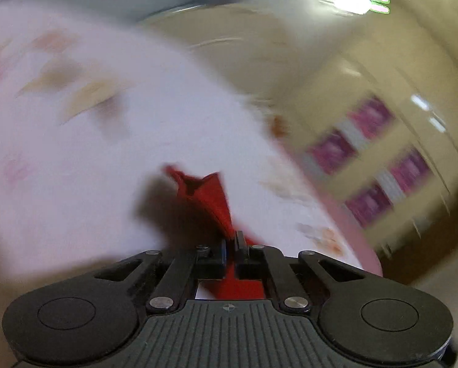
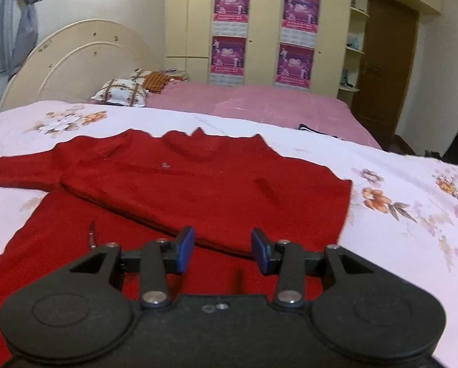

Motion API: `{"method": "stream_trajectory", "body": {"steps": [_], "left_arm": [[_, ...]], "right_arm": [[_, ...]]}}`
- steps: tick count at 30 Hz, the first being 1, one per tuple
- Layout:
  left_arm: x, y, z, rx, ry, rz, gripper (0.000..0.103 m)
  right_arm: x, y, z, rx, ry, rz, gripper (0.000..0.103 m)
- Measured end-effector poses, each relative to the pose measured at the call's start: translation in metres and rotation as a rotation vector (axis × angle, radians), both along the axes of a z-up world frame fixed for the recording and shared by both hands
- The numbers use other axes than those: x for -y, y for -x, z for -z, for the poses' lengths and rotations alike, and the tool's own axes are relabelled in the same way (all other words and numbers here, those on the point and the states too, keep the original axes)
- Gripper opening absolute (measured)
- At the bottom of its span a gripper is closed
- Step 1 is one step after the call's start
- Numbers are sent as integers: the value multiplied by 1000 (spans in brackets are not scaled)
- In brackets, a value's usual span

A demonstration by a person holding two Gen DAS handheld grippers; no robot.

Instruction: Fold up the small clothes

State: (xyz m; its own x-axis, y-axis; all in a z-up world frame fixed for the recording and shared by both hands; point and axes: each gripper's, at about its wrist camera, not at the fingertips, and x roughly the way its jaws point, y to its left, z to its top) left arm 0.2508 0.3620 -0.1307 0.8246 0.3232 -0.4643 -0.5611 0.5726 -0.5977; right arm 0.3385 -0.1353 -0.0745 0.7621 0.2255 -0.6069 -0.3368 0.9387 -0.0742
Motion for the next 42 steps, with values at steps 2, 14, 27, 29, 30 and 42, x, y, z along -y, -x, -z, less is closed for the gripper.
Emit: {"method": "stream_trajectory", "body": {"steps": [2, 14, 27, 29, 30, 42], "left_arm": [[32, -32, -25, 9, -100, 122, 4], [300, -209, -39, -63, -311, 779, 4], [325, -152, -49, -135, -590, 706, 70], [294, -131, -42, -171, -552, 615, 70], [275, -125, -37, -207, -517, 571, 70], [226, -149, 9, -278, -356, 572, 70]], "right_arm": [[7, -5, 1, -11, -21, 23, 40], [67, -5, -10, -28, -192, 197, 40], [77, -41, 11, -246, -578, 112, 53], [67, -54, 21, -292, -628, 109, 48], [62, -62, 28, -325, -661, 115, 46], [16, -90, 12, -254, -530, 94, 5]]}}
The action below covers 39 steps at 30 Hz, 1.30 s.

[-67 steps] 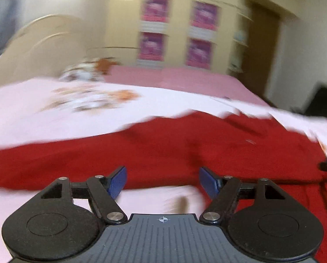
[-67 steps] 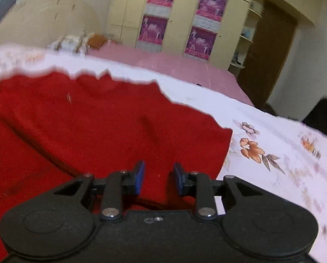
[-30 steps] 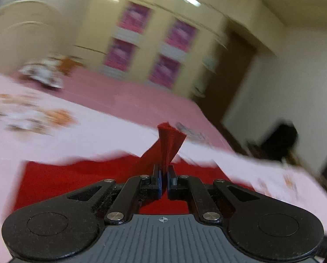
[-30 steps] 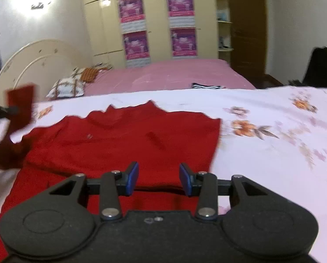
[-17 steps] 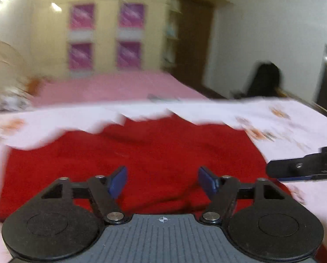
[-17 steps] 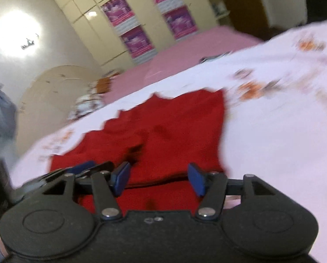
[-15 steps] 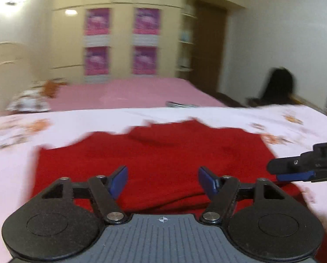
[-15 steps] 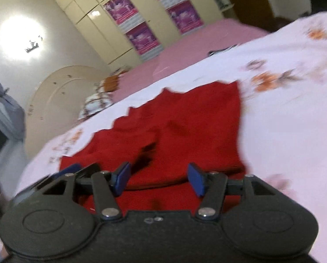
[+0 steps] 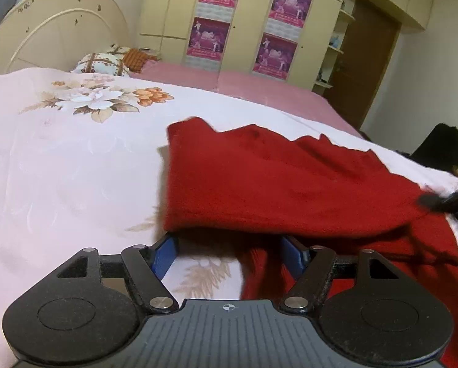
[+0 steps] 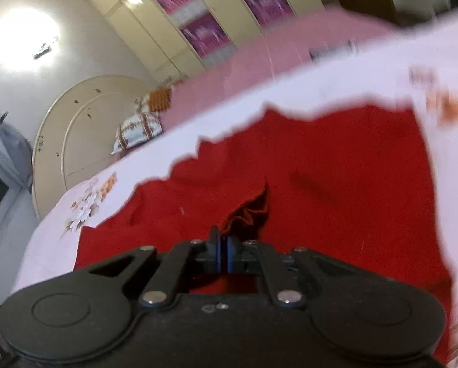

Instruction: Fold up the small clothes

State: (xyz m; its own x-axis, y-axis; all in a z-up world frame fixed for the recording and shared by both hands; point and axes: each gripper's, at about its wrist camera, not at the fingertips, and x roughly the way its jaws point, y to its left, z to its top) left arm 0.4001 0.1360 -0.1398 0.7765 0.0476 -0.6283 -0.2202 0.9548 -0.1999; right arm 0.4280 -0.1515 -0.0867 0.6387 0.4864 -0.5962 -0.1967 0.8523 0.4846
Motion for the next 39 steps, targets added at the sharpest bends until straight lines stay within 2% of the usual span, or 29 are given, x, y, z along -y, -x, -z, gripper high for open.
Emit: {"method": "stream_trajectory", "body": {"steps": [3, 5, 6, 7, 10, 12, 14, 16, 17, 19, 20, 21, 24, 27, 28, 31, 35, 37, 39], "left_arm": [[7, 2, 2, -13, -51, 34, 70], [10, 2, 0, -17, -70, 43, 70], [10, 1, 0, -17, -72, 41, 64], [10, 1, -2, -19, -79, 37, 62], [7, -1, -6, -26, -76, 37, 52], [5, 0, -11, -11, -62, 53, 36], [6, 0, -13, -6, -60, 59, 34], [9, -2, -11, -15, -76, 80, 34], [12, -2, -10, -10, -82, 91, 34], [16, -3, -10, -3, -90, 105, 28], [17, -5, -8, -17, -94, 93, 21], [14, -5, -7, -14, -79, 74, 20], [7, -5, -7, -9, -28, 15, 19], [10, -7, -5, -19, -34, 30, 19], [10, -8, -5, -22, -32, 34, 19], [9, -11, -7, -37, -34, 42, 19], [6, -10, -11, -74, -23, 78, 19], [-1, -1, -19, -93, -25, 139, 20], [-7, 15, -34, -32, -42, 140, 20]], "right_arm": [[19, 22, -33, 119, 29, 24, 5], [36, 37, -39, 148, 63, 37, 5], [41, 41, -35, 150, 99, 54, 5], [49, 43, -26, 125, 128, 75, 5], [68, 38, 1, 24, 98, 115, 5], [72, 39, 8, 9, 77, 109, 5], [76, 43, 10, 6, 67, 109, 7], [78, 42, 13, -12, 46, 116, 21], [78, 40, 13, -29, 44, 120, 23], [73, 31, 18, -48, 22, 128, 12], [73, 29, 18, -45, 13, 121, 5], [71, 27, 16, -34, 25, 113, 5], [73, 37, -9, 82, 28, 97, 5], [81, 49, -23, 141, 53, 99, 5], [83, 48, -17, 125, 72, 96, 5], [85, 37, 15, -3, 111, 91, 5], [89, 43, 25, -8, 83, 105, 5], [94, 49, 20, 11, 96, 115, 17], [101, 61, 8, 70, 126, 149, 30]]}}
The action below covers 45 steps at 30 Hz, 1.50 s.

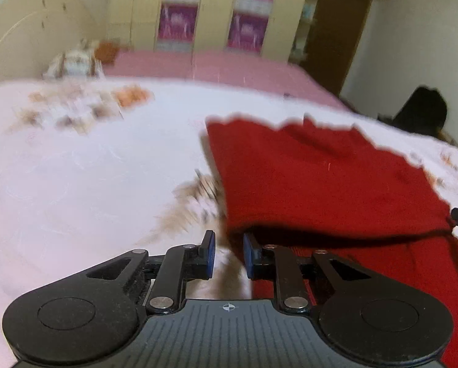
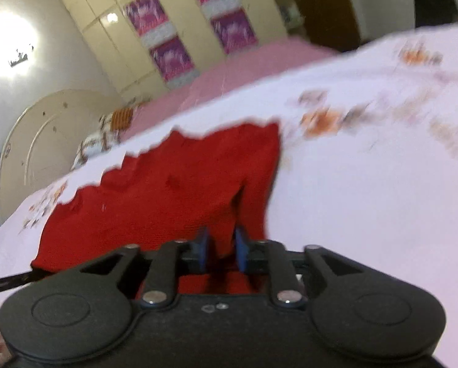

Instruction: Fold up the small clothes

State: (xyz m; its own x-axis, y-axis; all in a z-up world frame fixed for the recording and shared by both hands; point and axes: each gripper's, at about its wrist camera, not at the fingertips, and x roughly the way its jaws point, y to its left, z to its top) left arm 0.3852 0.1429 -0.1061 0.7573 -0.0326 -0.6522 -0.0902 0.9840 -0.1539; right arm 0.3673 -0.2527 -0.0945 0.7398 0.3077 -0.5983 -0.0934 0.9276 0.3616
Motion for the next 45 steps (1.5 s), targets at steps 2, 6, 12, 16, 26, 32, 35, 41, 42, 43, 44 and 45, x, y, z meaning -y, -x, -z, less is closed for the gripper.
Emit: {"method": "stream_trajectory", "body": {"steps": [2, 6, 12, 16, 26, 32, 35, 41, 42, 43, 44, 45], "left_arm": [[0, 2, -17, 79, 21, 6, 20], [37, -43, -15, 69, 43, 113, 77], [66, -62, 23, 24, -105, 151, 94], [51, -65, 0, 136, -39, 113, 93], [38, -115, 6, 70, -7, 132, 94], [44, -124, 21, -20, -160, 103, 94], [45, -94, -1, 61, -121, 91, 94], [61, -58, 11, 40, -142, 136, 94], [63, -60, 22, -12, -183, 139, 94], [62, -55, 24, 11, -192, 134, 94], [62, -51, 20, 10, -185, 123, 94], [61, -44, 14, 23, -178, 119, 94]], "right_arm": [[5, 4, -13, 55, 28, 11, 27], [-15, -22, -17, 72, 58, -66, 27], [-14, -44, 11, -2, 129, -106, 8], [-13, -42, -3, 29, 168, -120, 32], [-28, -62, 2, 45, 248, -118, 27], [-17, -83, 14, 8, 293, -86, 31], [-12, -72, -2, 45, 268, -56, 31], [-24, -18, -8, 161, 293, -213, 26], [-27, -18, -1, 150, 336, -239, 24], [-33, -19, 8, 130, 399, -246, 24], [-34, -18, 14, 132, 436, -222, 28], [-31, -19, 11, 121, 407, -194, 27]]}}
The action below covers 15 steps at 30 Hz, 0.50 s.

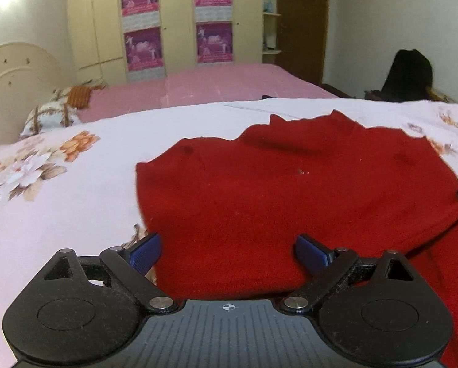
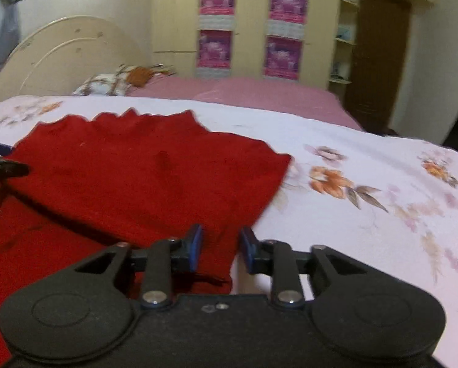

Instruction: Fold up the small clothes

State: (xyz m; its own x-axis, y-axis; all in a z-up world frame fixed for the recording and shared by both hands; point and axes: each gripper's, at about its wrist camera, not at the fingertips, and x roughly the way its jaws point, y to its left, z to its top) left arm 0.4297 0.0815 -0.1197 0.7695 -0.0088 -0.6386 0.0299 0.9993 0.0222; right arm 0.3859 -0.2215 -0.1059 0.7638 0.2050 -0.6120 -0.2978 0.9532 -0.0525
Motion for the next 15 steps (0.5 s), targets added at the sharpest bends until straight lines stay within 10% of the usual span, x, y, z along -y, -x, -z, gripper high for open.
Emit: {"method": "stream_trajectory", "body": {"steps": [8, 15], "left_arm": [[-15, 12, 1, -66, 43, -40, 100], [-33, 100, -27, -97, 128, 52, 99]], "right_arm": [[-10, -2, 0, -65, -10, 39, 30], [29, 43, -39, -110, -247, 85, 32]]}}
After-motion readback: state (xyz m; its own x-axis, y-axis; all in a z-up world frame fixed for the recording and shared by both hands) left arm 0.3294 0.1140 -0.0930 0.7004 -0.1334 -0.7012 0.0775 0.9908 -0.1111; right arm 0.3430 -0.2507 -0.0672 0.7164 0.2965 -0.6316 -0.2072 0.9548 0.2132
